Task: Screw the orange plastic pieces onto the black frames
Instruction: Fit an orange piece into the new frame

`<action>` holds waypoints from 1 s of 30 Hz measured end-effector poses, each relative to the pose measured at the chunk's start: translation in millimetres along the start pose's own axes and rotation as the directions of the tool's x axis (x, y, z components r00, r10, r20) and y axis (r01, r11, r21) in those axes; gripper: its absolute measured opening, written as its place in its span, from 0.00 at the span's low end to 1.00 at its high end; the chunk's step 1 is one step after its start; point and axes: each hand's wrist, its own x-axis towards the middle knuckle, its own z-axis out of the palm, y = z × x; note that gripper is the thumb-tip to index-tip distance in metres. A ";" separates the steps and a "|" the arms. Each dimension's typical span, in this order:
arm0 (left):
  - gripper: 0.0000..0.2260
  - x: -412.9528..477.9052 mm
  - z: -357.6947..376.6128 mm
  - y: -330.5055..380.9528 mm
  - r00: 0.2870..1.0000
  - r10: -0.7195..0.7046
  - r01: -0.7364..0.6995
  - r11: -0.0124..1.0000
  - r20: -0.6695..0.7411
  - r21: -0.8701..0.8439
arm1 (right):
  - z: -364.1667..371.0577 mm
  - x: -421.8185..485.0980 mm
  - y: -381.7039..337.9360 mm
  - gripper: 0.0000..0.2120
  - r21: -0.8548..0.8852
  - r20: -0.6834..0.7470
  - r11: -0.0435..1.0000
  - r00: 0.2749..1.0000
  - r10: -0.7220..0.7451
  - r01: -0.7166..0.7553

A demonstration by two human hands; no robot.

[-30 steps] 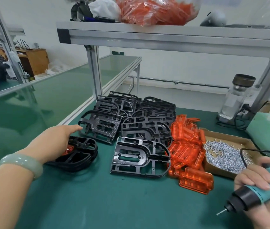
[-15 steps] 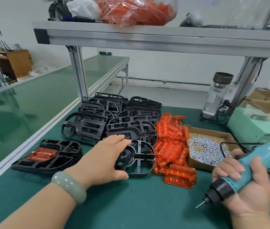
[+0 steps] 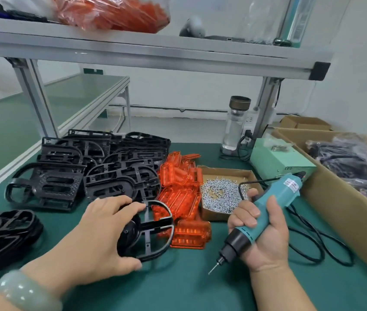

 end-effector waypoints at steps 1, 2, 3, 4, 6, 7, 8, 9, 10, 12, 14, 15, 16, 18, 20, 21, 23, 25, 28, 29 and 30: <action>0.49 -2.8 0.6 8.0 0.999 0.021 -0.021 1.000 0.025 -0.015 | 0.1 0.0 -0.5 0.27 0.001 -0.002 1.000 1.000 0.004 -0.004; 0.49 -5.2 1.5 16.5 0.998 0.046 -0.045 0.999 0.051 -0.027 | -0.2 -0.2 -0.9 0.27 0.007 -0.002 1.000 1.000 0.009 -0.009; 0.49 -7.0 3.1 25.3 0.995 0.068 -0.066 0.997 0.073 -0.042 | -0.5 -0.4 -1.3 0.27 0.018 0.002 1.000 1.000 0.015 -0.015; 0.49 -8.2 4.7 33.9 0.992 0.087 -0.081 0.995 0.092 -0.062 | -0.6 -0.9 -1.8 0.27 0.029 0.009 0.999 1.000 0.022 -0.022; 0.50 -9.4 8.6 49.6 0.985 0.116 -0.105 0.990 0.127 -0.095 | -0.7 -1.8 -3.0 0.26 0.042 0.019 0.999 0.999 0.031 -0.032; 0.51 -9.4 10.8 56.2 0.982 0.125 -0.111 0.988 0.143 -0.104 | -1.0 -2.2 -3.8 0.26 0.048 0.028 0.998 0.999 0.035 -0.037; 0.51 -9.2 13.0 61.9 0.979 0.129 -0.112 0.988 0.157 -0.109 | -1.3 -2.7 -4.6 0.25 0.055 0.042 0.998 0.998 0.040 -0.043; 0.51 -8.9 14.8 66.6 0.978 0.127 -0.110 0.988 0.166 -0.112 | -1.7 -3.1 -5.3 0.25 0.062 0.057 0.997 0.997 0.045 -0.048; 0.52 -8.3 16.3 70.4 0.978 0.122 -0.103 0.988 0.169 -0.114 | -2.0 -3.4 -6.0 0.25 0.069 0.072 0.996 0.996 0.050 -0.054; 0.53 -6.4 18.2 76.9 0.980 0.108 -0.089 0.989 0.166 -0.116 | -3.3 -3.4 -7.5 0.24 0.093 0.098 0.993 0.993 0.058 -0.068; 0.54 -4.8 19.5 83.2 0.984 0.096 -0.075 0.987 0.152 -0.140 | -4.4 -3.3 -8.5 0.23 0.130 0.122 0.988 0.990 0.069 -0.084; 0.55 -5.0 20.2 85.7 0.985 0.091 -0.065 0.983 0.147 -0.170 | -4.7 -3.2 -8.8 0.22 0.138 0.127 0.986 0.989 0.071 -0.089; 0.55 -5.5 20.7 87.4 0.986 0.084 -0.052 0.976 0.146 -0.211 | -4.8 -3.0 -9.0 0.22 0.133 0.124 0.987 0.990 0.069 -0.086; 0.56 -7.6 21.0 87.8 0.987 0.065 -0.018 0.953 0.145 -0.303 | -4.7 -2.5 -9.3 0.23 0.117 0.118 0.990 0.991 0.062 -0.076; 0.57 -10.6 20.5 85.8 0.987 0.054 0.006 0.932 0.154 -0.364 | -4.4 -2.4 -9.4 0.23 0.119 0.115 0.990 0.992 0.058 -0.071; 0.57 -11.9 20.3 85.4 0.986 0.055 0.009 0.927 0.158 -0.376 | -4.3 -2.4 -9.5 0.23 0.117 0.111 0.991 0.992 0.055 -0.068; 0.56 -13.7 20.4 85.3 0.985 0.060 0.005 0.926 0.160 -0.377 | -4.1 -2.6 -9.2 0.24 0.109 0.103 0.992 0.993 0.051 -0.062; 0.57 -13.2 20.1 85.2 0.986 0.063 -0.002 0.932 0.157 -0.361 | -4.2 -2.9 -8.8 0.24 0.115 0.101 0.992 0.994 0.046 -0.057; 0.52 -5.3 15.7 82.4 0.993 0.078 -0.043 0.938 0.091 -0.343 | -4.5 -3.0 -9.0 0.24 0.117 0.100 0.992 0.994 0.037 -0.049; 0.46 0.5 13.9 81.1 0.996 0.079 -0.064 0.937 0.030 -0.342 | -4.6 -2.9 -9.1 0.24 0.116 0.099 0.992 0.995 0.033 -0.045; 0.37 7.6 12.1 80.0 0.997 0.067 -0.076 0.936 -0.038 -0.343 | -4.7 -2.7 -9.4 0.23 0.115 0.097 0.993 0.995 0.030 -0.041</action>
